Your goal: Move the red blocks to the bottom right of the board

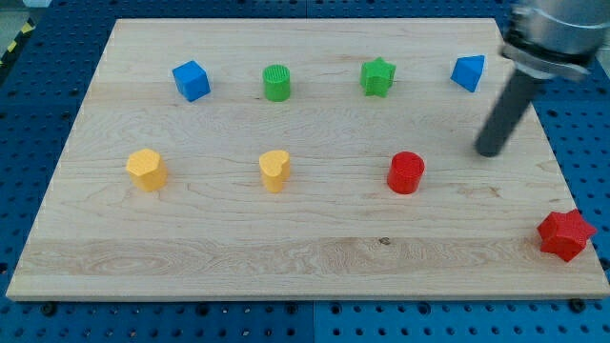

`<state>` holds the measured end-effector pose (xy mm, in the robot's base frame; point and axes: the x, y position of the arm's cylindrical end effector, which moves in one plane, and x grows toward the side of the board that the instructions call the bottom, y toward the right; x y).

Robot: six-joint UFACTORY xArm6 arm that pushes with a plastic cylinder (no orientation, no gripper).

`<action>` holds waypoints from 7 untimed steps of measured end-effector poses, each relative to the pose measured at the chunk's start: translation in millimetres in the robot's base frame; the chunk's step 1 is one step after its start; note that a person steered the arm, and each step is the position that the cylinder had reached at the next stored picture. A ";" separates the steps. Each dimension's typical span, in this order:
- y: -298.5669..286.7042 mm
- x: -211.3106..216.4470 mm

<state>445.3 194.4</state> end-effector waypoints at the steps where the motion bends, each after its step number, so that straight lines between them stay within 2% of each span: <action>1: -51.3 0.2; 2: -94.9 16.8; 3: -101.2 56.3; 4: -74.3 84.5; 5: -98.0 79.3; 6: -141.7 91.9; 7: -106.1 108.3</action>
<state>553.6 88.3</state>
